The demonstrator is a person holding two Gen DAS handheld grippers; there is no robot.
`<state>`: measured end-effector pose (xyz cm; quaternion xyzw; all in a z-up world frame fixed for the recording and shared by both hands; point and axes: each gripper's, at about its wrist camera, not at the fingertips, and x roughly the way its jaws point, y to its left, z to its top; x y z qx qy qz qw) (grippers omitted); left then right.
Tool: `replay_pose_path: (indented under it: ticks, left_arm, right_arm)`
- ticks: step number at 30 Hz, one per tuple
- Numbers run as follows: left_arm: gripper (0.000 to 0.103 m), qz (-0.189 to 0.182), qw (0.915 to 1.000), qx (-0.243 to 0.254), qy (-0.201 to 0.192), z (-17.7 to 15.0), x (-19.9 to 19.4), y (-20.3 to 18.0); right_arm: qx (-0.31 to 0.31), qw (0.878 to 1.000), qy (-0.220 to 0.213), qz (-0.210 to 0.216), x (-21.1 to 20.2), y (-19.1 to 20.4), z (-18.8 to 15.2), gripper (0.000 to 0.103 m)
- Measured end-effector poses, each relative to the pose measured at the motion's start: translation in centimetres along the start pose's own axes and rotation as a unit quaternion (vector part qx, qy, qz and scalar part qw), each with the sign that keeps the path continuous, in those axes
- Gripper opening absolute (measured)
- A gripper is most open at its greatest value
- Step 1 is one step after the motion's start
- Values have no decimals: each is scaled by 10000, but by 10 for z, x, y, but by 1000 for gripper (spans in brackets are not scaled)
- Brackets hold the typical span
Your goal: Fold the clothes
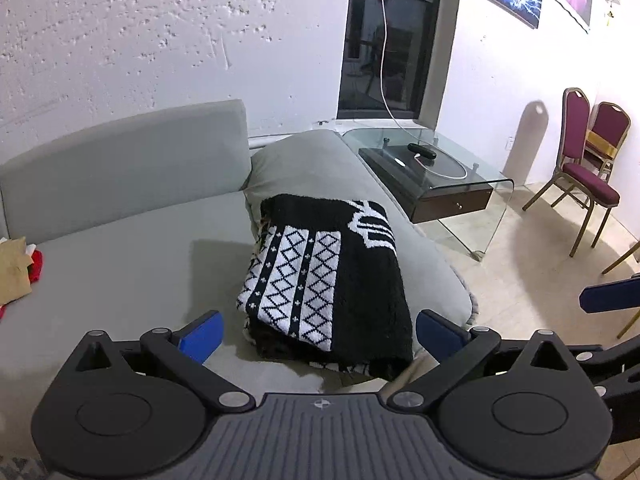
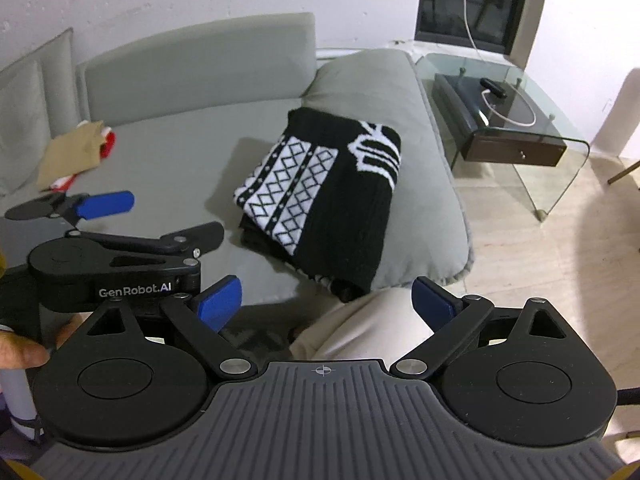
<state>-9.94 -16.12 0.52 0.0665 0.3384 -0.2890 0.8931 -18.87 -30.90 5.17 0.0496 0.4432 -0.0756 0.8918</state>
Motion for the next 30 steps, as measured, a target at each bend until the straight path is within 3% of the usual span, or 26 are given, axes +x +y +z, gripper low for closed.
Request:
replay_pose_path:
  ticks: [9,30]
  left_arm:
    - [102,-97,9993,-202,283,-3,10,2]
    - [102,-82,9989,-173,438,-1,25,-8]
  right_arm:
    - [41,9999,101,-12,7,0,-3,96]
    - [174,9997,166,-46,15,-9,-6,96]
